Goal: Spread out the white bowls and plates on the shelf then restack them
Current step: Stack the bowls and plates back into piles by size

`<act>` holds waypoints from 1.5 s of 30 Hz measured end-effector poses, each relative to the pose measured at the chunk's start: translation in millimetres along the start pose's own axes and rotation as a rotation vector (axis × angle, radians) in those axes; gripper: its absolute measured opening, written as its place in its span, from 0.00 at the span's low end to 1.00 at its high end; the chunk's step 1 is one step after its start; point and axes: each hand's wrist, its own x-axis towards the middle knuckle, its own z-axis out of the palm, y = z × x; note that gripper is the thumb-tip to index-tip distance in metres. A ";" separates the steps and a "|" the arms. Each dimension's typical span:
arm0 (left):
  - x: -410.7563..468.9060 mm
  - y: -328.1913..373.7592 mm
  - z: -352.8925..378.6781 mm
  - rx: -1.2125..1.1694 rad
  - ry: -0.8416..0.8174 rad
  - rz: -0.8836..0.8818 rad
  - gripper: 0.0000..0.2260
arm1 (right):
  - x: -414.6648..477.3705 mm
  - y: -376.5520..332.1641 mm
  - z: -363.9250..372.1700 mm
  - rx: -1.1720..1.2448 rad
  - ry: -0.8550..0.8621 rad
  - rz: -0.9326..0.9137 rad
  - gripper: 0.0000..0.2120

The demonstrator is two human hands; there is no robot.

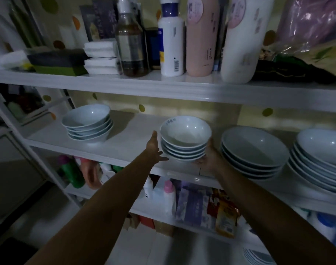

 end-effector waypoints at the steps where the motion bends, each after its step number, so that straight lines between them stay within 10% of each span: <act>1: 3.8 1.8 -0.4 0.012 -0.039 -0.025 0.38 | 0.7 1.8 3.3 0.033 -0.008 -0.015 0.40; 9: 103.2 -11.5 -23.9 0.184 -0.208 -0.062 0.41 | -22.9 1.8 24.6 0.064 0.067 0.014 0.41; 45: -10.6 -24.9 -2.7 -0.089 -0.193 -0.081 0.29 | -68.0 17.7 18.0 0.278 0.025 -0.094 0.33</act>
